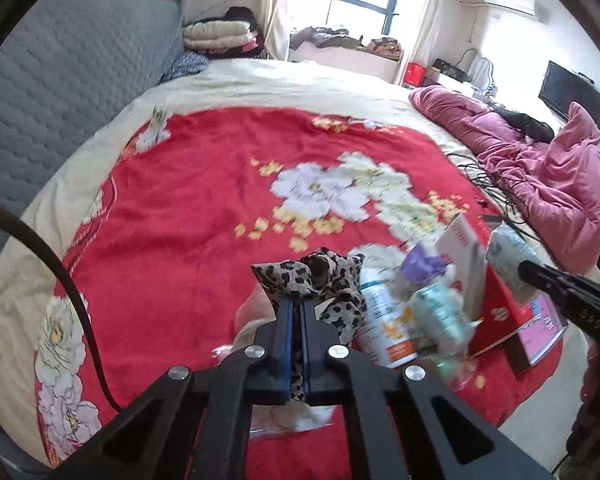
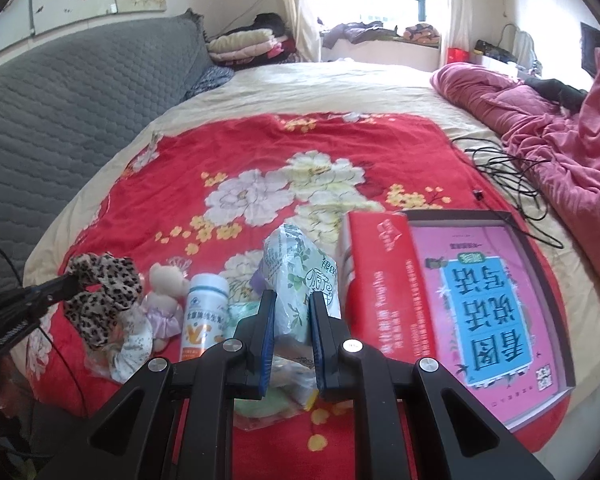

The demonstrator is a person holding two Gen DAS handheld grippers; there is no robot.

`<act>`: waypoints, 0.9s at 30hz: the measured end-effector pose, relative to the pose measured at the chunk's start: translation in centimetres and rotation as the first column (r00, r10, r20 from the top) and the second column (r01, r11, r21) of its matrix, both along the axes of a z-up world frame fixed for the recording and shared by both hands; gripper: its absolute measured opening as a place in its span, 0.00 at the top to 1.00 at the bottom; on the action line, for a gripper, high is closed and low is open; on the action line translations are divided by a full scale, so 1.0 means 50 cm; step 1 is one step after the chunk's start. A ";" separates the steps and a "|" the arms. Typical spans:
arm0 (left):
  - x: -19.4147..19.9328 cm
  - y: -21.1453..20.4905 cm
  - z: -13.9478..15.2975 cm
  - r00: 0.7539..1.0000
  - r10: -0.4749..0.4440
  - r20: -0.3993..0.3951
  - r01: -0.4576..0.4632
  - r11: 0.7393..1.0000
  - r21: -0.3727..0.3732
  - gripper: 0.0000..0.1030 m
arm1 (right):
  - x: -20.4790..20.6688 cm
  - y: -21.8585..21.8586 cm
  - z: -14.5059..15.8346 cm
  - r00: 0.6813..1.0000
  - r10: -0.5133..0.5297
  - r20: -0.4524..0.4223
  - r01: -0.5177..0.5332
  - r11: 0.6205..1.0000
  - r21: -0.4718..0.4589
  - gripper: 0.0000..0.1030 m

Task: Organize soft objects
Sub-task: 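Carry the scrunchie and tissue packet over the pink book tray with both tools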

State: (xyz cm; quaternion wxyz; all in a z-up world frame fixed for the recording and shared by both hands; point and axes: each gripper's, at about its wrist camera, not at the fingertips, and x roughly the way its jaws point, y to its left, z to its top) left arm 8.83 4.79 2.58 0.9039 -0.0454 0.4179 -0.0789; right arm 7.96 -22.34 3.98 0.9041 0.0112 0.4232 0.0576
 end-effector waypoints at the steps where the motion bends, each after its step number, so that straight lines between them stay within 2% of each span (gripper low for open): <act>1: -0.002 -0.010 0.014 1.000 -0.007 0.008 0.006 1.000 0.003 0.97 | -0.003 -0.010 0.008 1.000 -0.009 0.009 0.009 1.000 0.004 0.84; 9: -0.031 -0.113 0.111 0.996 -0.070 0.055 0.069 0.997 0.022 0.97 | -0.035 -0.091 0.064 0.996 -0.064 0.061 0.062 0.998 0.026 0.84; 13: -0.049 -0.171 0.140 0.992 -0.100 0.076 0.097 0.995 0.038 0.97 | -0.062 -0.144 0.083 0.992 -0.101 0.079 0.099 0.995 0.032 0.84; 19: -0.073 -0.260 0.151 0.986 -0.151 0.076 0.148 0.988 0.037 0.97 | -0.103 -0.222 0.095 0.985 -0.147 0.088 0.145 0.989 0.026 0.84; 27: -0.080 -0.391 0.128 0.970 -0.240 0.043 0.239 0.971 0.018 0.97 | -0.144 -0.319 0.080 0.976 -0.205 0.069 0.204 0.979 0.017 0.84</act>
